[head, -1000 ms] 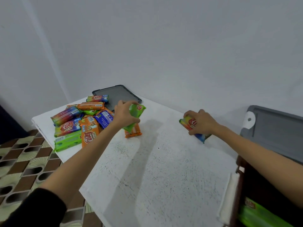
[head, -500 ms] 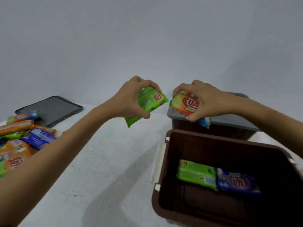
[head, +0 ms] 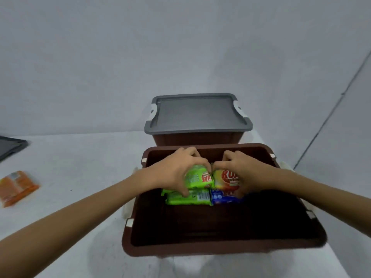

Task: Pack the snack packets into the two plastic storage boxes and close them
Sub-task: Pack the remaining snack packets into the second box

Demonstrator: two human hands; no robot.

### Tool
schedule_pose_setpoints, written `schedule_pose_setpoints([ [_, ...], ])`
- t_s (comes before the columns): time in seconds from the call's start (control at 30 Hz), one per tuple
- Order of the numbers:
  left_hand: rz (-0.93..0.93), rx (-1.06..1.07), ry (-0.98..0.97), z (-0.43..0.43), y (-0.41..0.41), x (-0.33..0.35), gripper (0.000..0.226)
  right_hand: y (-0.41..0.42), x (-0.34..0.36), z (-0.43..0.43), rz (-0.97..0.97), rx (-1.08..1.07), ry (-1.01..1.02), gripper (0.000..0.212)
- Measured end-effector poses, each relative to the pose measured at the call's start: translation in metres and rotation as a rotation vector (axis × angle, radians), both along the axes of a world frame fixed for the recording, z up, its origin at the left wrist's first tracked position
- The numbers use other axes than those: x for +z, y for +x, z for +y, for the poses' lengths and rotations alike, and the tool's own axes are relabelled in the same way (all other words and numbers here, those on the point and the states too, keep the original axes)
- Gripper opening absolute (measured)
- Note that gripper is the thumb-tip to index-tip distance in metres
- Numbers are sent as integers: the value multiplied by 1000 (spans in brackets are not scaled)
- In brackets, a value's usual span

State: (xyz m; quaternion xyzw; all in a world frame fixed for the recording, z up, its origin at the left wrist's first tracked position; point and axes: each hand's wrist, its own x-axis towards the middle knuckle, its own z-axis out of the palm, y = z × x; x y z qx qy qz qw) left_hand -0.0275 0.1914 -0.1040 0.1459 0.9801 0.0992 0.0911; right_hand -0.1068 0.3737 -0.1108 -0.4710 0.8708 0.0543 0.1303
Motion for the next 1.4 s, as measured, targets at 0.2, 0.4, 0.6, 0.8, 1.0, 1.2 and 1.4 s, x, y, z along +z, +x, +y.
schedule_pose_setpoints([
  [0.2, -77, -102, -299, 21, -11, -33, 82, 4, -23, 8, 116, 32, 111, 85],
  [0.4, -92, -114, -317, 23, -9, -44, 83, 4, -27, 6, 89, 29, 126, 86],
  [0.6, 62, -25, -255, 20, -8, -42, 67, 6, -28, 6, 52, 23, 120, 86],
  [0.8, 51, -37, -355, 18, -7, -42, 72, 4, -32, 5, 44, 37, 128, 83],
  [1.0, 44, -53, -369, 17, -11, -44, 79, 2, -31, 8, 49, 29, 79, 80],
  [1.2, 38, -32, -343, 16, -10, -45, 80, 4, -30, 7, 101, 57, 115, 79],
  [1.4, -32, 53, -70, 3, -6, -25, 75, 3, -16, 8, 66, -2, -133, 55],
])
